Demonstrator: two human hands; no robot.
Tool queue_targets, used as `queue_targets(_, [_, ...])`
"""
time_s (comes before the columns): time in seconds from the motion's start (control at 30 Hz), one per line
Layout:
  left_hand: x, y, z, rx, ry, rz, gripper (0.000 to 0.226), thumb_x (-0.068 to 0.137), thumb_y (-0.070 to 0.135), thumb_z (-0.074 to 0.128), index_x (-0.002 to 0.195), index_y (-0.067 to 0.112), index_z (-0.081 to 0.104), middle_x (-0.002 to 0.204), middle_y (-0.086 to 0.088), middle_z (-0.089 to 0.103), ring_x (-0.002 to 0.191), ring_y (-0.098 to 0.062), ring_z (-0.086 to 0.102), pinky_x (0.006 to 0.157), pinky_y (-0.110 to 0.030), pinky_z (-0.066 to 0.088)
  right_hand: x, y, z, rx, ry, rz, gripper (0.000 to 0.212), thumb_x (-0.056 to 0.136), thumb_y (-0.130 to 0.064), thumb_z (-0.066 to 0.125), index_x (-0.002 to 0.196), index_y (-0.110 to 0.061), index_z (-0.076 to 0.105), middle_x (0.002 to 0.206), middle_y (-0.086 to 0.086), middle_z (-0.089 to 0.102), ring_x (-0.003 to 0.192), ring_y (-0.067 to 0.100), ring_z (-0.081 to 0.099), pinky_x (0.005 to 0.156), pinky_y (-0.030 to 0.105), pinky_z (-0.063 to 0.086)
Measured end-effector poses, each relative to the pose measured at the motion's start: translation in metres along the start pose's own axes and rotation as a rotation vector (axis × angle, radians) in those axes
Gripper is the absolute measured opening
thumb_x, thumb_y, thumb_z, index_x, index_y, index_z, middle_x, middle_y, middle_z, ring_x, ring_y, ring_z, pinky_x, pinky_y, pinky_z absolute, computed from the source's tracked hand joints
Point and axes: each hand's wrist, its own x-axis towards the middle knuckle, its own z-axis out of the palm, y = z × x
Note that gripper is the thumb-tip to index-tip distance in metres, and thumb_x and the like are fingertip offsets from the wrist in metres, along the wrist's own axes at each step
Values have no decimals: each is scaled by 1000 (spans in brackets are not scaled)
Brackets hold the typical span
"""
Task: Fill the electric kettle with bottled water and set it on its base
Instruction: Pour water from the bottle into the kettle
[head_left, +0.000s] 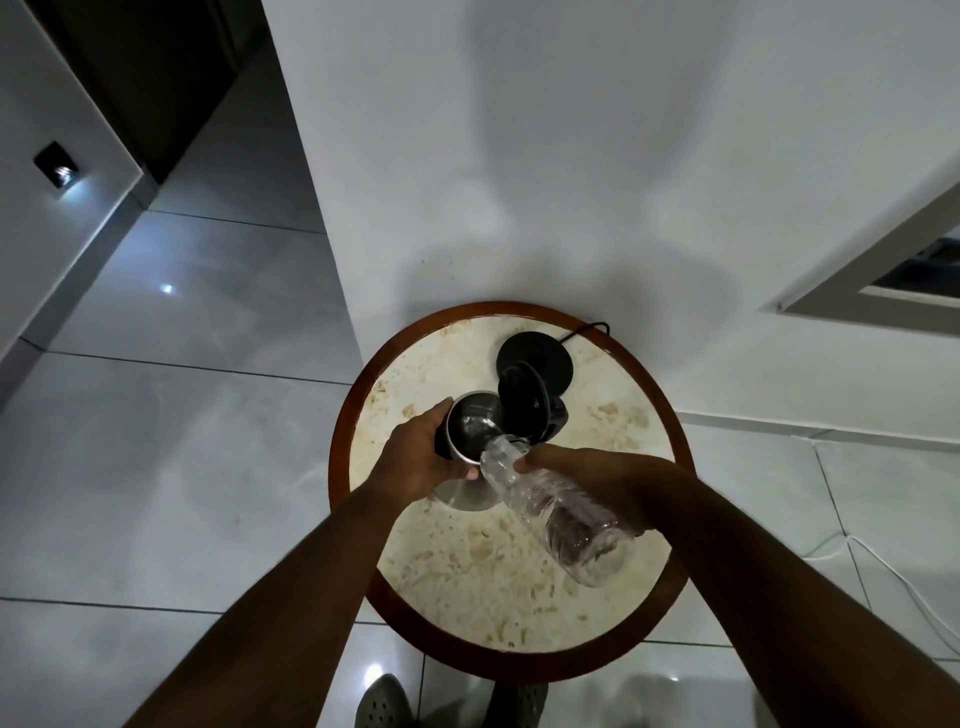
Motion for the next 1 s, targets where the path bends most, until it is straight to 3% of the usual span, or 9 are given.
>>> queue_targets(0.07, [0, 1, 0, 6, -1, -4, 88, 62, 23, 89, 137, 26, 45, 133, -1, 60, 125, -24, 52, 98, -28, 37, -2, -1, 2, -106, 43, -44, 25, 90, -35, 59, 113, -25, 59, 118, 4, 66, 102, 16, 65, 79, 16, 52])
queue_targets(0.17, [0, 0, 1, 0, 8, -14, 88, 61, 23, 89, 137, 27, 44, 132, 0, 60, 123, -24, 52, 99, -30, 39, -3, -6, 2, -87, 111, -110, 44, 93, -16, 52, 135, -18, 37, 131, -1, 48, 111, 12, 49, 90, -1, 34])
queue_targets(0.23, [0, 0, 0, 5, 4, -12, 88, 62, 24, 89, 137, 28, 44, 132, 0, 60, 123, -25, 53, 102, -36, 41, -4, -10, 6, -122, 79, -95, 48, 92, -12, 53, 134, -21, 33, 119, -17, 41, 102, -1, 47, 95, 5, 36])
queue_targets(0.33, [0, -1, 0, 6, 5, -7, 88, 61, 24, 89, 136, 29, 44, 130, 1, 61, 122, -24, 54, 100, -35, 42, 3, -12, 0, -189, 12, -69, 28, 90, -22, 57, 110, -38, 46, 109, -25, 46, 89, -18, 53, 79, 0, 41])
queue_targets(0.37, [0, -1, 1, 4, 6, -7, 88, 61, 24, 89, 136, 29, 44, 130, 1, 62, 122, -24, 54, 99, -34, 41, 1, -13, 0, -268, 20, -111, 17, 88, -32, 58, 103, -35, 51, 105, -20, 53, 86, -13, 58, 75, 5, 46])
queue_targets(0.47, [1, -2, 1, -2, 6, -3, 87, 61, 23, 88, 136, 29, 44, 130, 1, 61, 122, -23, 53, 98, -32, 40, 5, -10, -5, -184, 61, -9, 26, 81, -51, 59, 93, -29, 61, 94, -8, 65, 76, 4, 66, 65, 21, 55])
queue_targets(0.7, [1, -3, 1, -33, 8, 23, 82, 63, 21, 87, 134, 29, 47, 123, 9, 62, 117, -16, 53, 98, -30, 41, 8, -21, -3, -81, 98, 31, 21, 86, -48, 55, 88, -28, 61, 87, -9, 65, 60, -1, 68, 51, 16, 52])
queue_targets(0.83, [1, -4, 1, -45, -2, 22, 84, 62, 19, 88, 134, 30, 47, 127, 5, 62, 115, -12, 51, 99, -31, 41, 9, -26, -4, -125, 108, 26, 20, 88, -47, 52, 87, -29, 60, 87, -9, 63, 60, -2, 66, 52, 15, 52])
queue_targets(1.0, [2, -6, 2, -59, 3, 25, 80, 61, 19, 88, 128, 37, 49, 111, 20, 60, 106, -5, 50, 91, -23, 40, 11, -31, -1, -86, 116, 35, 21, 88, -46, 53, 91, -26, 61, 91, -7, 63, 66, 2, 66, 57, 18, 53])
